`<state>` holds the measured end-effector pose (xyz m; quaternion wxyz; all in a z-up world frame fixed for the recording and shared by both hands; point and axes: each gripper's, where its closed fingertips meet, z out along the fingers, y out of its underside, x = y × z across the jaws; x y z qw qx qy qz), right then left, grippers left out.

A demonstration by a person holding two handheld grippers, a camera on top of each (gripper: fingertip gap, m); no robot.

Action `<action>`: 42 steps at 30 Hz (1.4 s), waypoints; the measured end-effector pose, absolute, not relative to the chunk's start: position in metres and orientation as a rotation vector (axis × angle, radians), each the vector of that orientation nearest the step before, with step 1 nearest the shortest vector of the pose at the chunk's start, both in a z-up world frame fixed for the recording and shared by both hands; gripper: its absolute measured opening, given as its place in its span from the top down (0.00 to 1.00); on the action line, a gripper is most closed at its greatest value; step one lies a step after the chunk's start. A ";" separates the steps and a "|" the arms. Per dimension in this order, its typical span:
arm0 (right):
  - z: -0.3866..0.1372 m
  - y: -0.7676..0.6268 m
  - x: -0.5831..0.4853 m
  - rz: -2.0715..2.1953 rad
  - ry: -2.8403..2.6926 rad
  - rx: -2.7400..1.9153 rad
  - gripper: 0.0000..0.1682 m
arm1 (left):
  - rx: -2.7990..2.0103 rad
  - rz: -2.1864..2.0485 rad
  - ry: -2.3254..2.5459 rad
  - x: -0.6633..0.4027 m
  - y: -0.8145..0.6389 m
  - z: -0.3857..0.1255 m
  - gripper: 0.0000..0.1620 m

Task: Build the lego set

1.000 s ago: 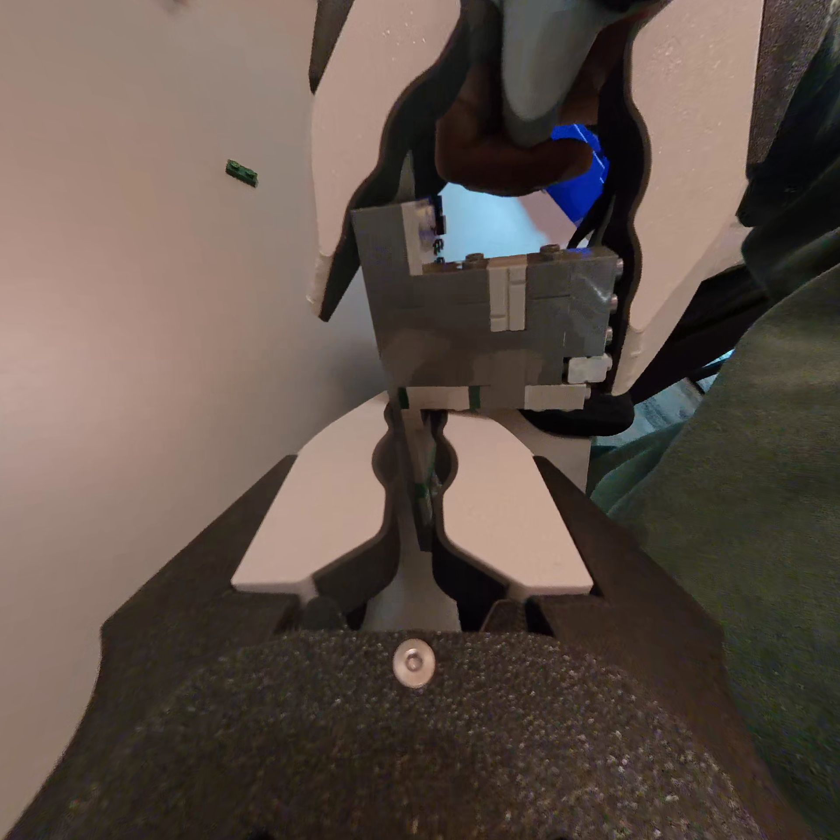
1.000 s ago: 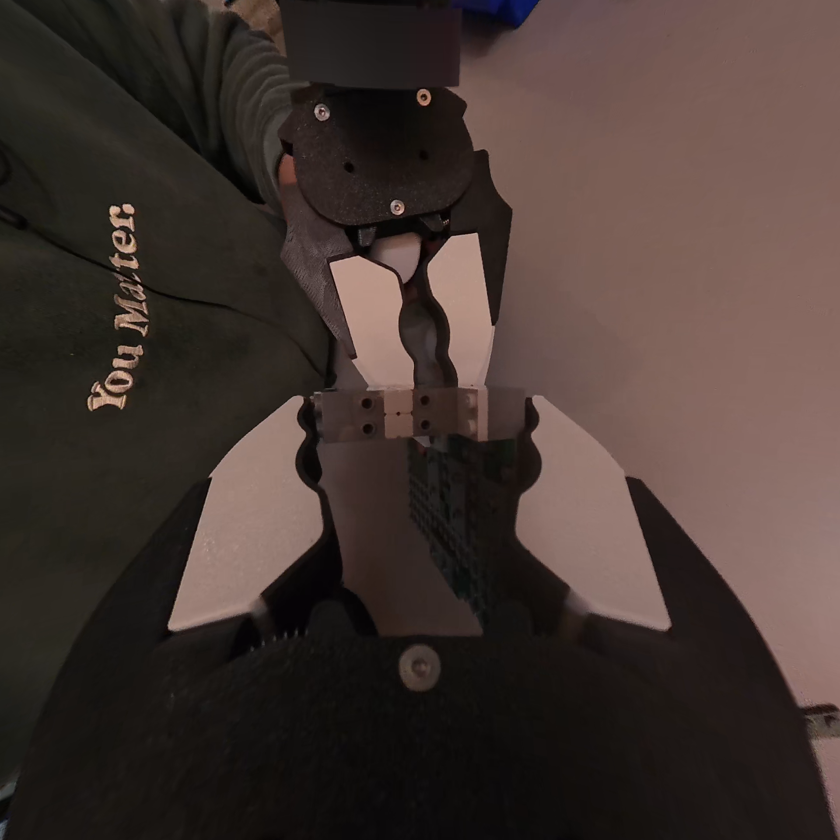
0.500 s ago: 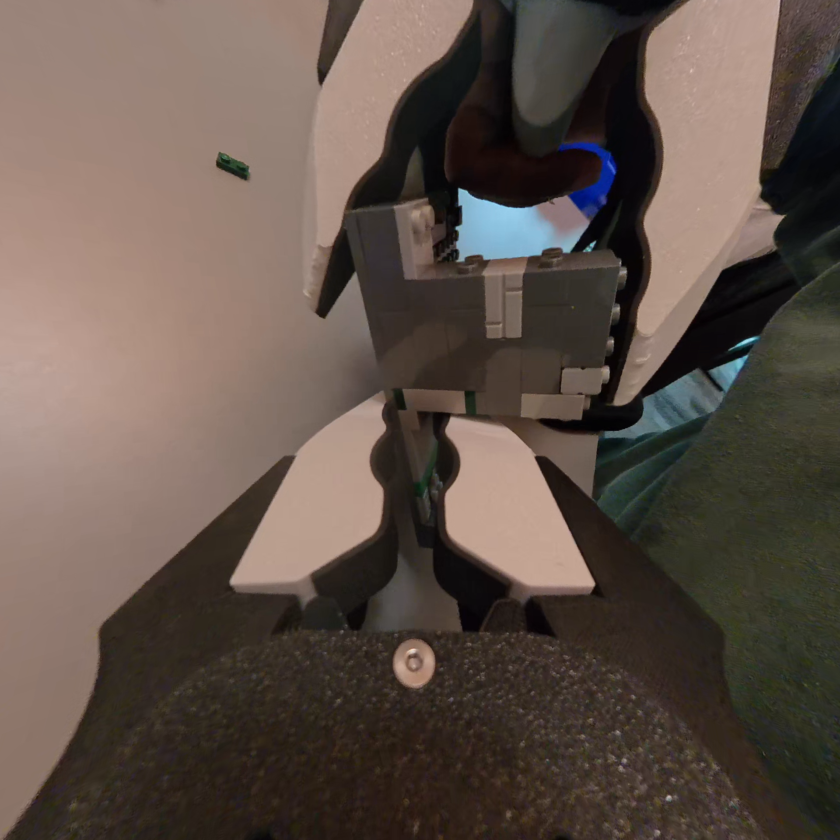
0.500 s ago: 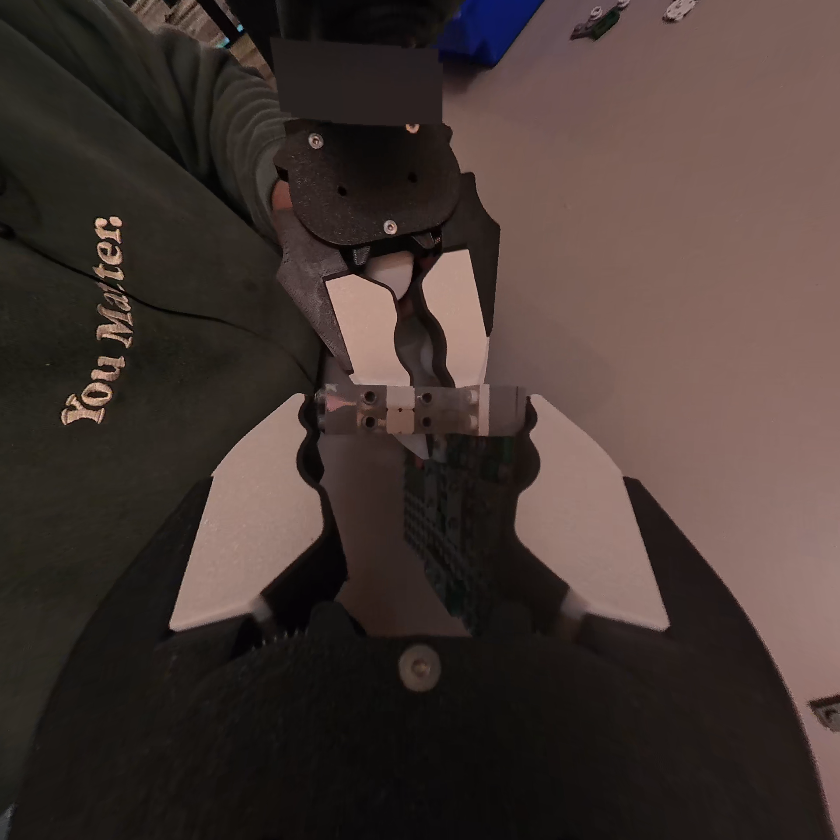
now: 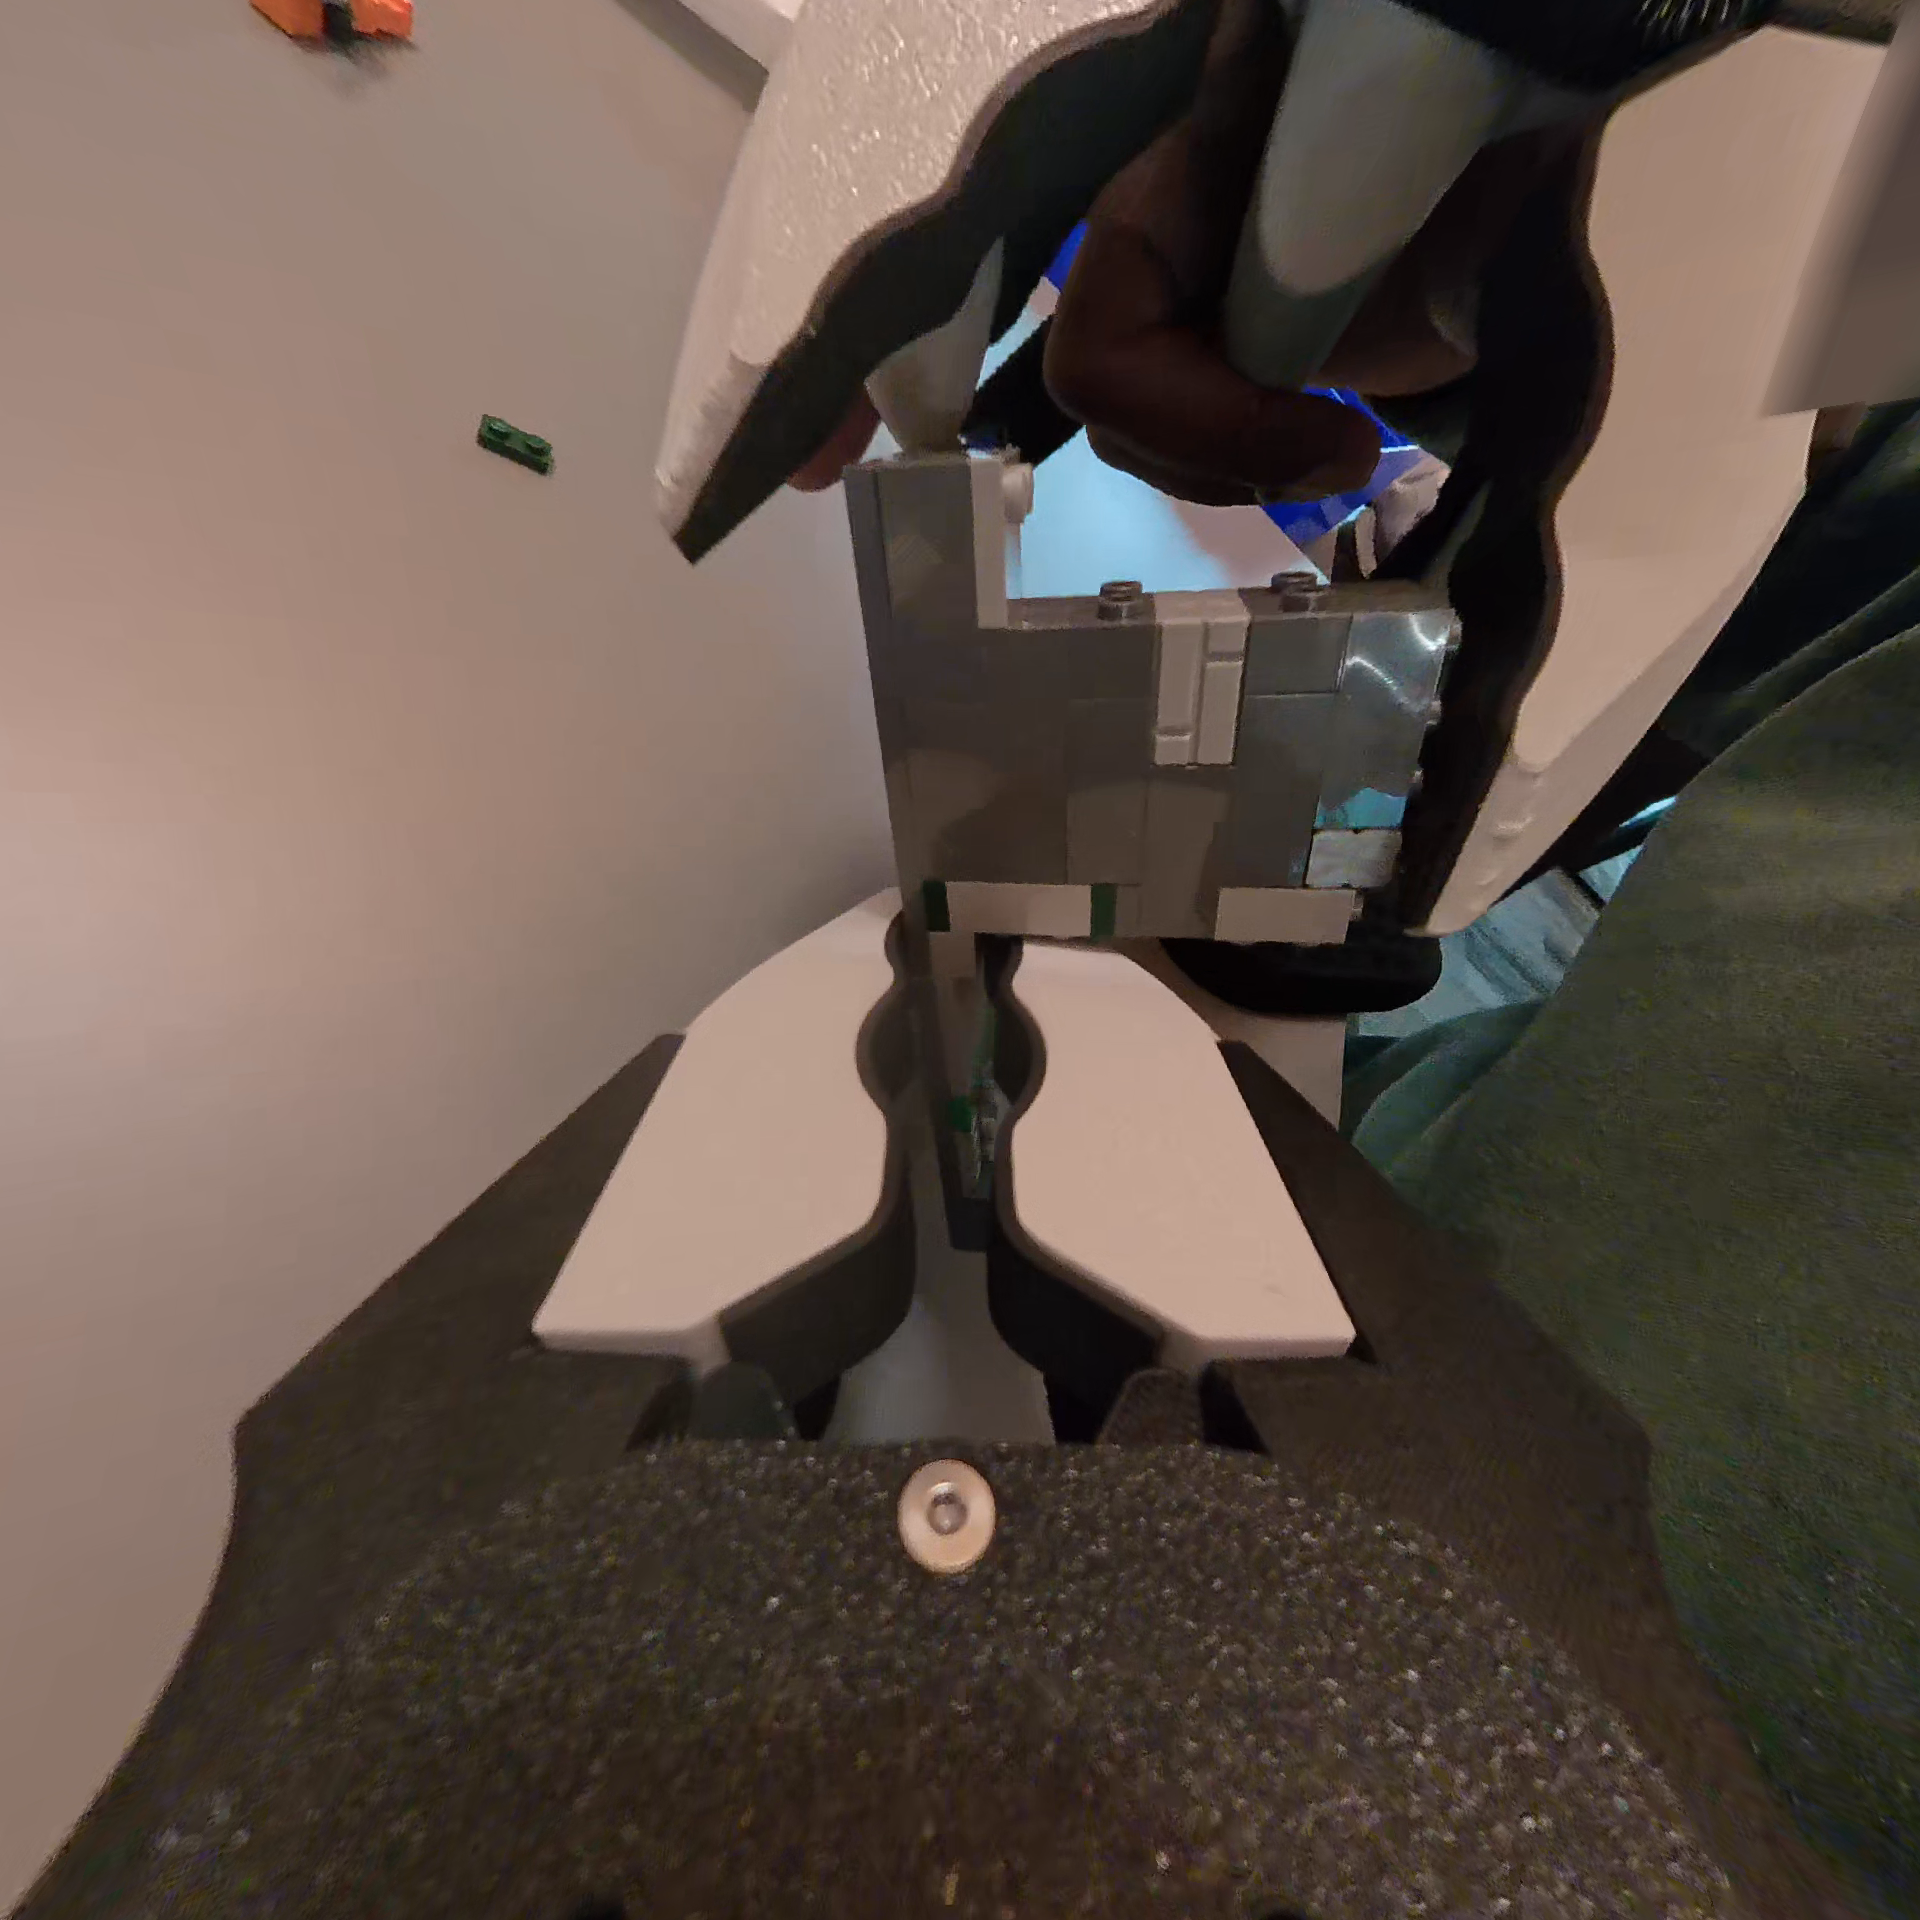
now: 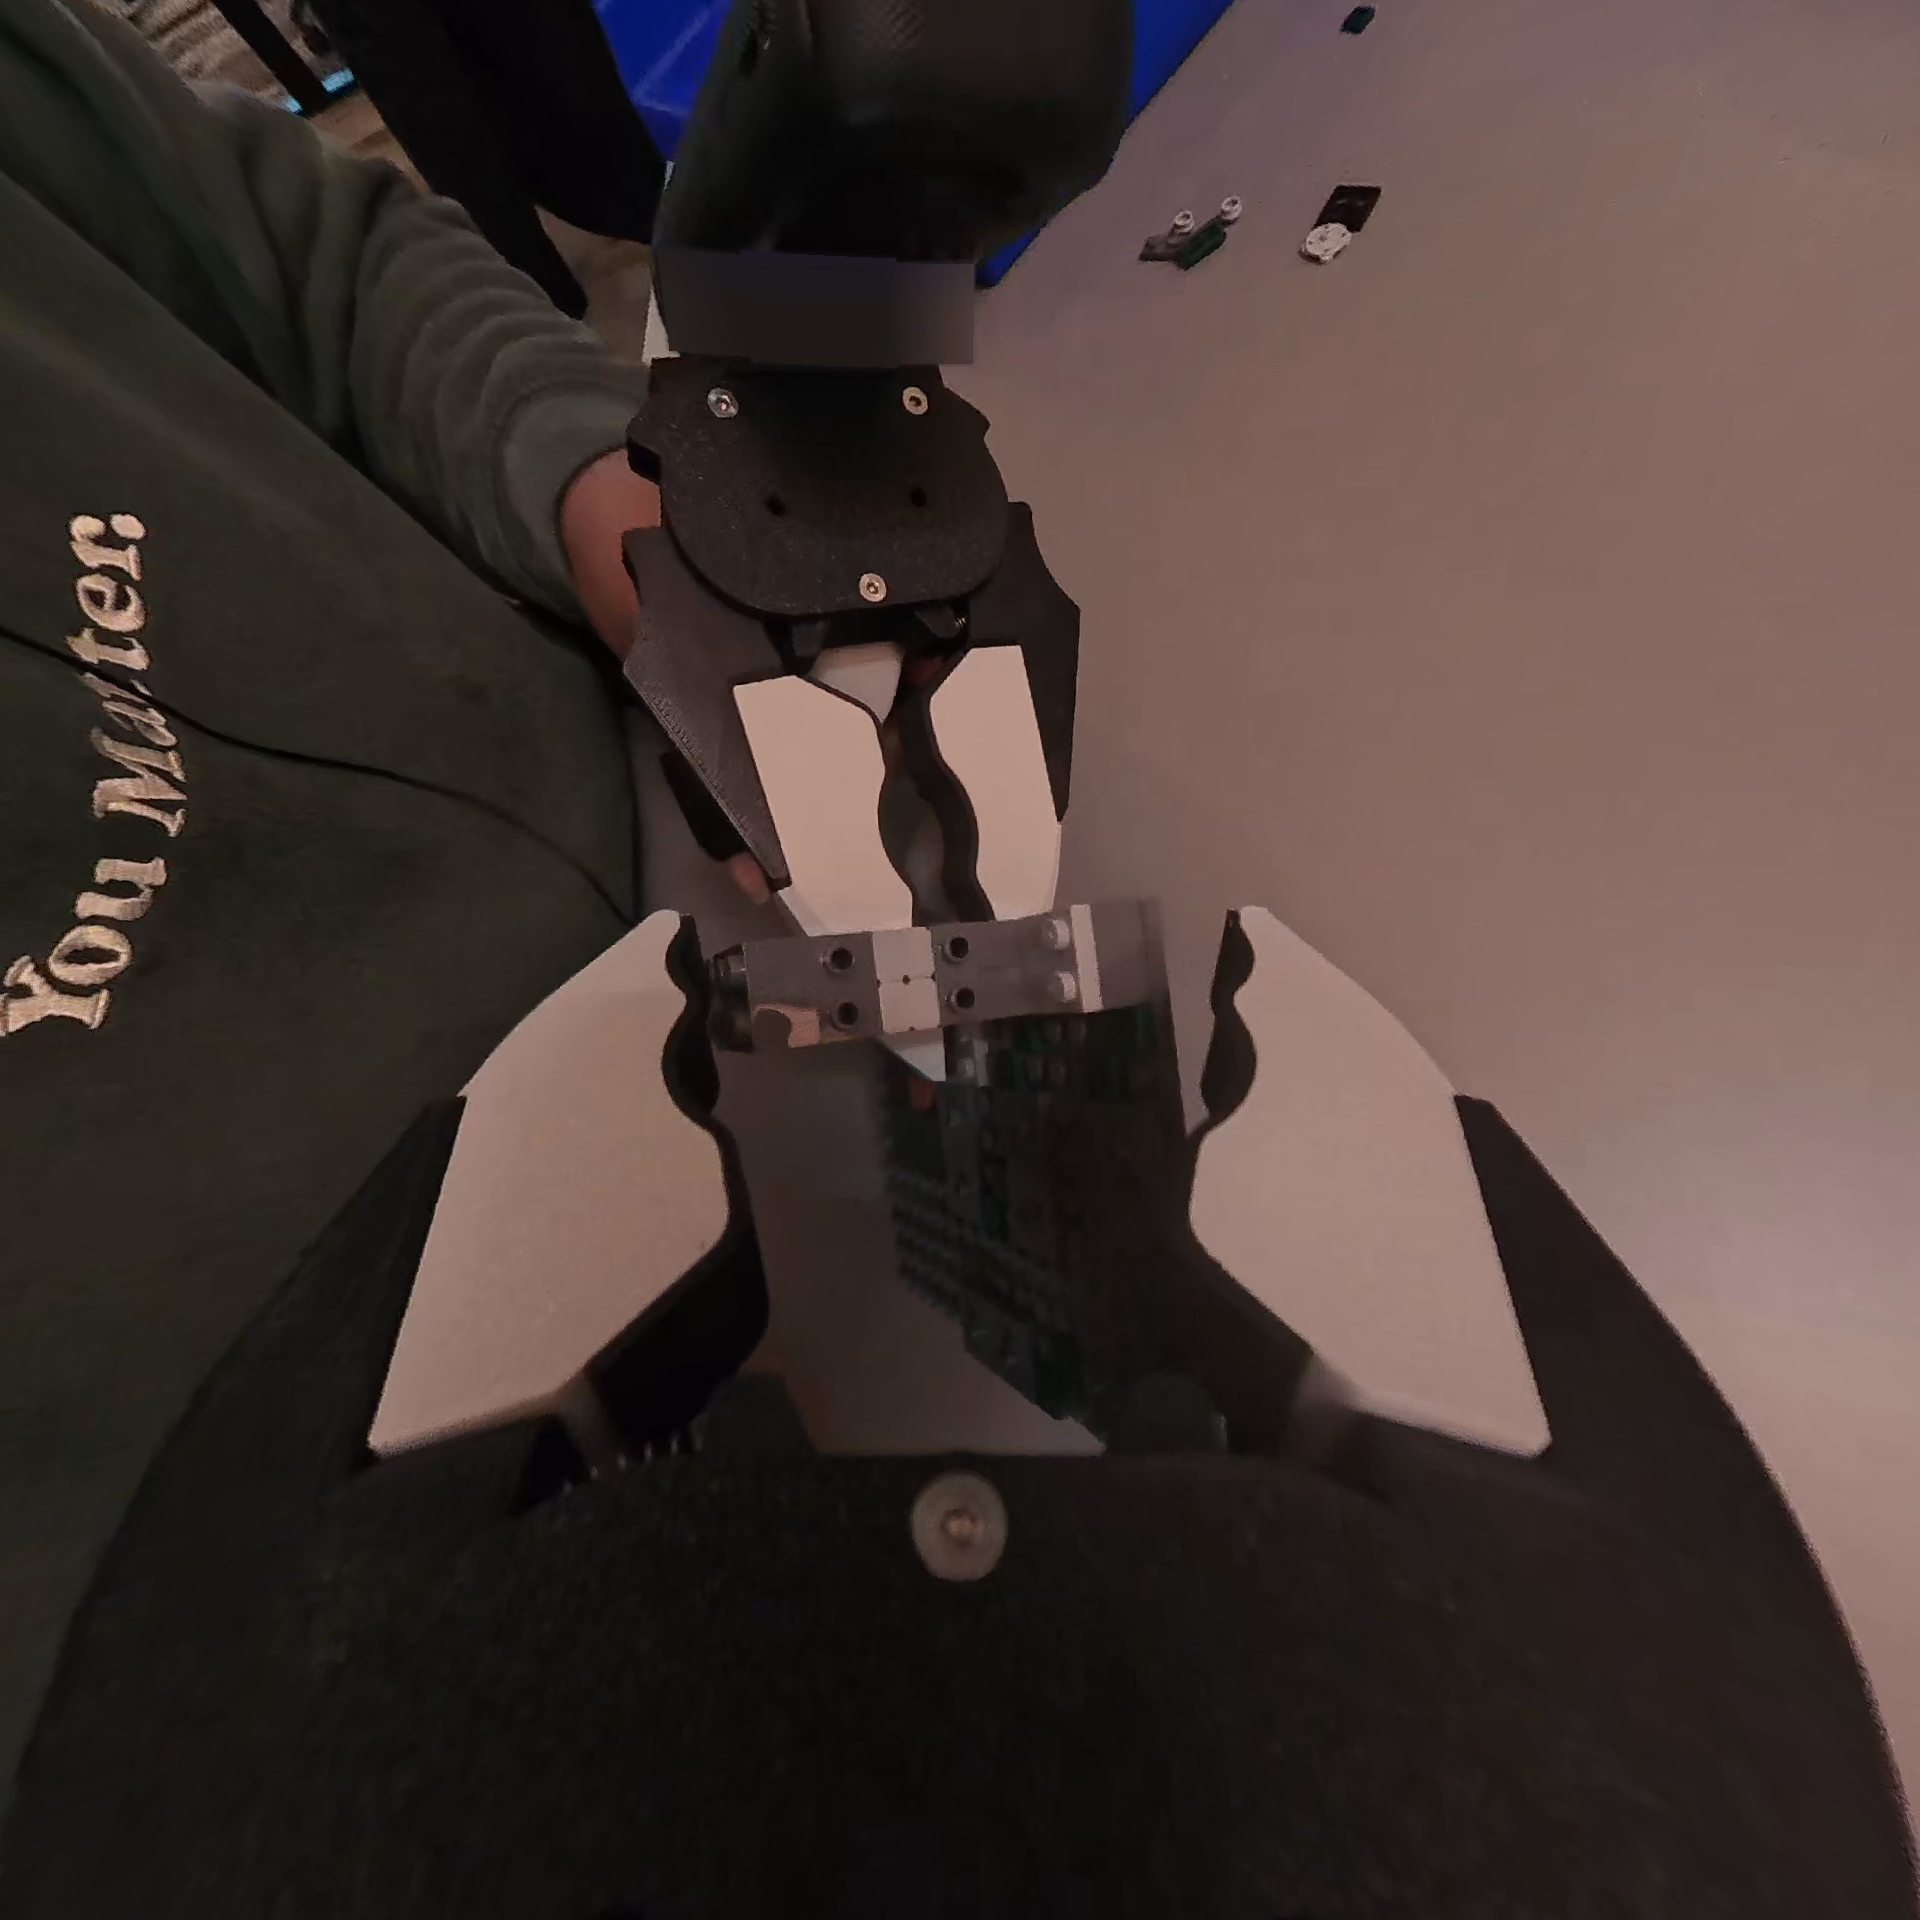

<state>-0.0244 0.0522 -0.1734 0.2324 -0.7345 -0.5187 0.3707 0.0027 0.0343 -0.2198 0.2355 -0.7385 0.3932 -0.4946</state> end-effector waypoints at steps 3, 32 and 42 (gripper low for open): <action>-0.172 0.049 -0.024 1.030 -1.445 -1.990 0.46 | -2.019 -1.357 1.098 0.003 0.032 -0.218 0.94; -0.160 0.077 0.044 1.409 -0.398 -1.880 0.58 | -1.945 -1.891 0.734 0.003 0.045 -0.194 0.94; -0.159 0.075 0.061 1.416 -0.301 -1.838 0.59 | -1.808 -1.985 0.641 -0.001 0.052 -0.171 0.94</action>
